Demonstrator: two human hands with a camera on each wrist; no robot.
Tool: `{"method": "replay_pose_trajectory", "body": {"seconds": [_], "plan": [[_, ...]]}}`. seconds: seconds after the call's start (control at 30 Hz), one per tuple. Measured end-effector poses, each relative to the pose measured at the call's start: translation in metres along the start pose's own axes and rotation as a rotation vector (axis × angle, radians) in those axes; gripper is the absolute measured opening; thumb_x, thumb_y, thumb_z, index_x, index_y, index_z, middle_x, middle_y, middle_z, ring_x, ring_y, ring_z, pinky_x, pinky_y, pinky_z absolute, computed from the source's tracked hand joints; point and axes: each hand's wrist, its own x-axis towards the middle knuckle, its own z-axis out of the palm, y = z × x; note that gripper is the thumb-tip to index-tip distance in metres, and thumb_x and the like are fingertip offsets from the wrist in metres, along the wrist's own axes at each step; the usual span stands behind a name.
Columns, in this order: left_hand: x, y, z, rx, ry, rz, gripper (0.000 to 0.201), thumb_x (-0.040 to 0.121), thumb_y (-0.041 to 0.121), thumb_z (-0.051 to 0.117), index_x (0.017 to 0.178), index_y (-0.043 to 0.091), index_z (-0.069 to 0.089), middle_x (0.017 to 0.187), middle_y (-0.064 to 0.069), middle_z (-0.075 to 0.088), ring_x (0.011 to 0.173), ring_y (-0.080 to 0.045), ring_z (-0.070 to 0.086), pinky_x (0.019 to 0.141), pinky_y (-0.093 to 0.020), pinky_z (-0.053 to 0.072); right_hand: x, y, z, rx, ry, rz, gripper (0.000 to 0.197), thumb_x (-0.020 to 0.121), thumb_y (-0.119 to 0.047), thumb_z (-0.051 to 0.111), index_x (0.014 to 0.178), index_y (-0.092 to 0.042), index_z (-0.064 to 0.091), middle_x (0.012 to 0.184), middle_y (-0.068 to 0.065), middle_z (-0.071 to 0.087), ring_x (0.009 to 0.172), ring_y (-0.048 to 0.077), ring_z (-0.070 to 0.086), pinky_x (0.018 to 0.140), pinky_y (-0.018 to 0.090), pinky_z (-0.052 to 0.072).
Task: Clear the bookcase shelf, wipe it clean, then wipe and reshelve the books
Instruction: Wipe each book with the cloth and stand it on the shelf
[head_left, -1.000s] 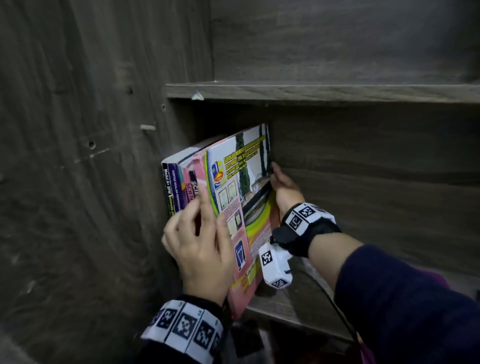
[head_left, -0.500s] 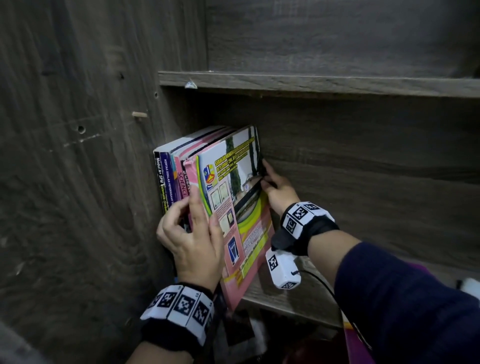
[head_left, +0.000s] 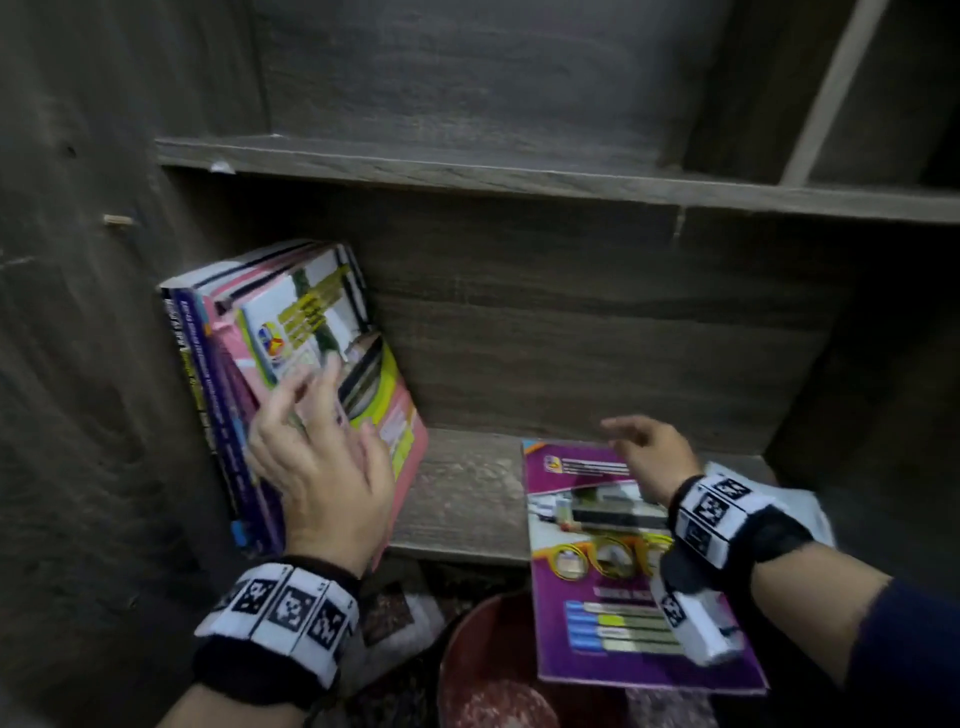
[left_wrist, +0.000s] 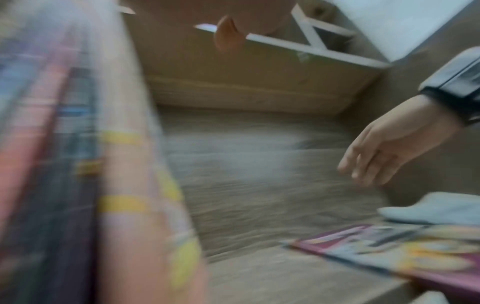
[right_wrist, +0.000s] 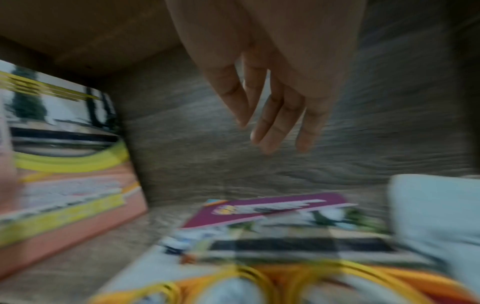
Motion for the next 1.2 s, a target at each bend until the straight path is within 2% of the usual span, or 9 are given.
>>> {"method": "replay_pose_trajectory", "body": {"seconds": [0.1,0.23,0.43,0.6,0.73,0.9,1.03,1.13,1.2], "plan": [[-0.023,0.030,0.015,-0.225,-0.387,0.069,0.040,0.084,0.019,0.044,0.120,0.013,0.059,0.116,-0.008,0.055,0.109,-0.031,0.053,0.097,-0.041,0.035,-0.008,0.053,-0.052,-0.348,0.023,0.135,0.024,0.089,-0.014,0.058,0.109,-0.022,0.070,0.109,0.009,0.070,0.103,0.026,0.064,0.081,0.028,0.045],[-0.081,0.043,0.053,-0.167,-0.905,0.009,0.052,0.087,0.039,0.034,0.128,0.017,0.057,0.127,-0.001,0.056,0.122,-0.023,0.051,0.105,-0.038,0.031,-0.013,0.117,-0.078,-0.700,-0.137,0.191,0.052,0.088,-0.020,0.058,0.139,-0.016,0.047,0.140,0.009,0.050,0.129,0.025,0.047,0.105,0.031,0.038],[-0.113,0.040,0.085,-0.004,-1.342,-0.014,0.055,0.103,0.045,0.025,0.154,0.032,0.011,0.159,0.013,0.020,0.146,-0.009,0.017,0.117,-0.034,0.007,-0.019,0.145,-0.076,-0.873,-0.185,0.152,0.071,0.087,-0.032,0.056,0.150,-0.019,0.024,0.156,0.010,0.024,0.143,0.028,0.023,0.115,0.039,0.025],[-0.124,0.031,0.097,0.050,-1.439,0.096,0.097,0.064,0.079,-0.027,0.151,0.040,-0.012,0.153,0.028,-0.012,0.141,-0.003,-0.021,0.113,-0.047,-0.023,-0.015,0.147,-0.073,-0.947,-0.296,0.150,0.068,0.096,-0.031,0.044,0.153,-0.028,0.006,0.158,0.008,0.015,0.140,0.031,0.023,0.110,0.045,0.031],[-0.127,0.030,0.099,0.042,-1.438,0.082,0.095,0.064,0.078,-0.027,0.150,0.043,-0.012,0.153,0.029,-0.012,0.140,-0.003,-0.024,0.113,-0.048,-0.023,-0.018,0.146,-0.082,-0.900,-0.306,0.155,0.076,0.093,0.000,0.043,0.154,-0.029,0.009,0.158,0.004,0.021,0.141,0.028,0.028,0.111,0.040,0.033],[-0.121,0.031,0.099,0.053,-1.455,0.040,0.079,0.081,0.076,-0.008,0.152,0.042,-0.006,0.157,0.026,-0.002,0.145,-0.002,-0.012,0.116,-0.046,-0.017,-0.025,0.114,-0.096,-0.697,-0.089,0.151,0.060,0.095,-0.009,0.044,0.148,-0.033,0.031,0.132,0.012,0.056,0.116,0.030,0.056,0.088,0.028,0.040],[-0.113,0.032,0.103,0.083,-1.422,-0.005,0.055,0.100,0.057,0.017,0.152,0.044,0.005,0.158,0.027,0.004,0.147,-0.004,0.002,0.117,-0.045,-0.004,-0.041,0.078,-0.091,-0.606,-0.072,-0.105,0.061,0.092,-0.007,0.049,0.143,-0.041,0.039,0.123,0.013,0.063,0.096,0.028,0.068,0.080,0.033,0.054],[-0.114,0.029,0.105,0.076,-1.439,-0.031,0.053,0.100,0.057,0.016,0.151,0.046,0.009,0.157,0.028,0.003,0.147,-0.003,-0.002,0.114,-0.049,-0.008,-0.057,0.069,-0.069,-0.746,-0.467,-0.192,0.062,0.097,-0.019,0.048,0.150,-0.038,0.023,0.157,0.007,0.027,0.143,0.022,0.030,0.115,0.034,0.028],[-0.115,0.029,0.107,0.080,-1.442,-0.037,0.053,0.100,0.057,0.015,0.151,0.046,0.010,0.157,0.027,0.003,0.147,-0.003,-0.003,0.113,-0.052,-0.011,-0.063,0.066,-0.055,-0.801,-0.709,-0.109,0.065,0.099,-0.039,0.044,0.153,-0.037,0.008,0.161,0.004,-0.001,0.149,0.021,-0.001,0.121,0.039,0.007]]}}
